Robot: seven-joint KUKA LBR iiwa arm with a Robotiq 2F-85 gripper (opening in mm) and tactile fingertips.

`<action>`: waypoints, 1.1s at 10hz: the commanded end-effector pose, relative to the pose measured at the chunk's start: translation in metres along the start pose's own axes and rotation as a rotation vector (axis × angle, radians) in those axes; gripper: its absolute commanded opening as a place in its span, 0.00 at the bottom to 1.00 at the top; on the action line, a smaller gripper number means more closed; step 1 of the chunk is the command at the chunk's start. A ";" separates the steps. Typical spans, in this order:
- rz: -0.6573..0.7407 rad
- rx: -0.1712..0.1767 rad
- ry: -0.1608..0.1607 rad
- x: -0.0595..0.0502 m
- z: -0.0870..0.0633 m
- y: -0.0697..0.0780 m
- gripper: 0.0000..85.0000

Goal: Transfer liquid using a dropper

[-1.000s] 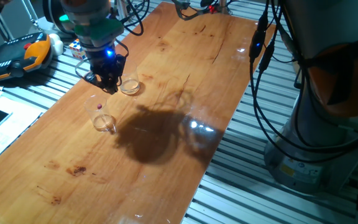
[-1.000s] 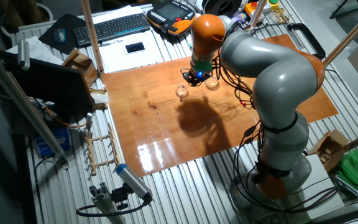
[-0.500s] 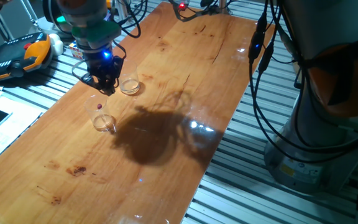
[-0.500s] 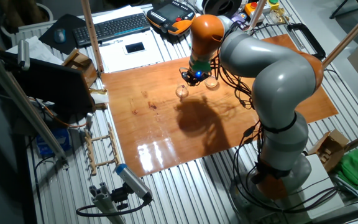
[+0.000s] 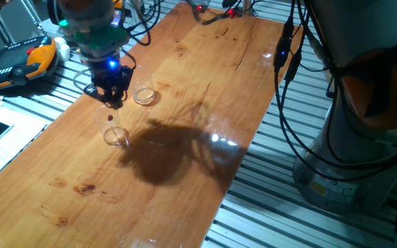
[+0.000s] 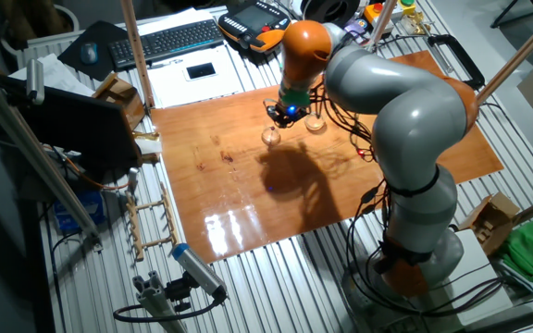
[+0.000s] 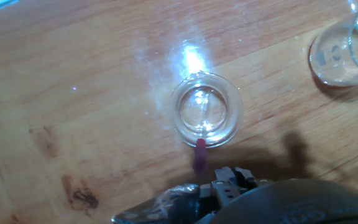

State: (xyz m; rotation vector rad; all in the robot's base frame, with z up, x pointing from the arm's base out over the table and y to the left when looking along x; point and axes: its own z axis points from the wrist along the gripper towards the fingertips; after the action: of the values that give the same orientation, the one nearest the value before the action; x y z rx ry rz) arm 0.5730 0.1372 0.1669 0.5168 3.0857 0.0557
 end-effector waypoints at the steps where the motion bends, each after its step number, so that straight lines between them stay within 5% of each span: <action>1: -0.001 -0.004 -0.001 -0.001 0.000 0.001 0.02; 3: -0.009 0.009 -0.038 -0.003 0.002 0.002 0.23; 6: 0.000 0.008 -0.081 -0.004 0.008 0.007 0.28; 11: 0.024 0.012 -0.100 -0.003 0.020 0.017 0.30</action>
State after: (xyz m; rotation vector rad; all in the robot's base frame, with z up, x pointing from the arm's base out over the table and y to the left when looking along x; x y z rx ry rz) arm 0.5813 0.1529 0.1473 0.5417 2.9846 0.0114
